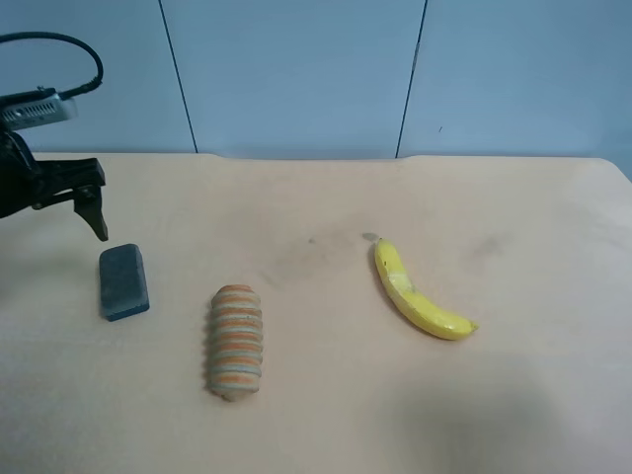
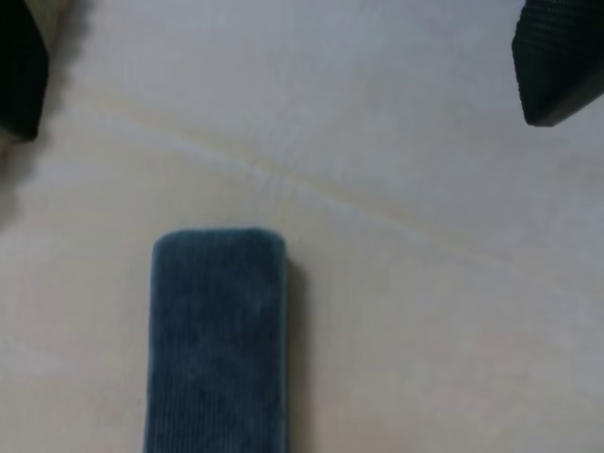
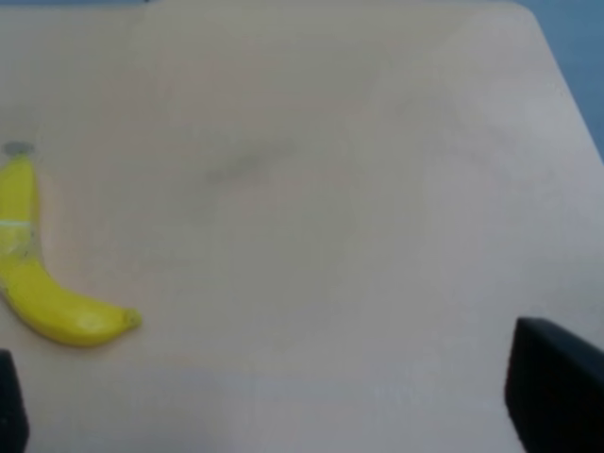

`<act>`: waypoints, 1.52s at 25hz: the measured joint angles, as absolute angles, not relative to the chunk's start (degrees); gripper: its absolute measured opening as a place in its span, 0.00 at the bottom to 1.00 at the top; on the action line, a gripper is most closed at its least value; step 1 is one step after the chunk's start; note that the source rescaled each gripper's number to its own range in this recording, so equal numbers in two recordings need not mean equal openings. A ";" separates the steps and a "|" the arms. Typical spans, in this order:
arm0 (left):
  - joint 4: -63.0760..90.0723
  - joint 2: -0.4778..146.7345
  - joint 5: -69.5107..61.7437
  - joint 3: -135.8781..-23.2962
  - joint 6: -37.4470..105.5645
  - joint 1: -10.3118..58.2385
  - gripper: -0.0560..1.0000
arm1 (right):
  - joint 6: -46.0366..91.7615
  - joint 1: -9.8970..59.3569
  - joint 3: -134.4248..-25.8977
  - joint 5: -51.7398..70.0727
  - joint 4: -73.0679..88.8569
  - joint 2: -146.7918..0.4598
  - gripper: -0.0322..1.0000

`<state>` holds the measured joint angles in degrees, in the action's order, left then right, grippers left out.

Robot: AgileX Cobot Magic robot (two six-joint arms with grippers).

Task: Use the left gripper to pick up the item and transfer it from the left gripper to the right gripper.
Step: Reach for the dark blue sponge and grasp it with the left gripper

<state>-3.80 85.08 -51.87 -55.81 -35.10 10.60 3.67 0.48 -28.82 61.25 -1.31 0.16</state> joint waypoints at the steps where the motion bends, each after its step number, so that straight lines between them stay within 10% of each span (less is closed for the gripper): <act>1: -3.80 86.69 -50.51 -55.81 -35.86 10.95 1.00 | 3.67 0.48 -28.82 61.25 -1.31 0.16 1.00; 30: -0.90 110.06 -33.52 -55.85 -37.97 11.21 1.00 | 3.67 0.48 -28.82 61.25 -1.31 0.16 1.00; 38: -1.02 110.16 -33.46 -55.85 -37.97 11.21 0.36 | 3.67 0.48 -28.82 61.25 -1.31 0.16 1.00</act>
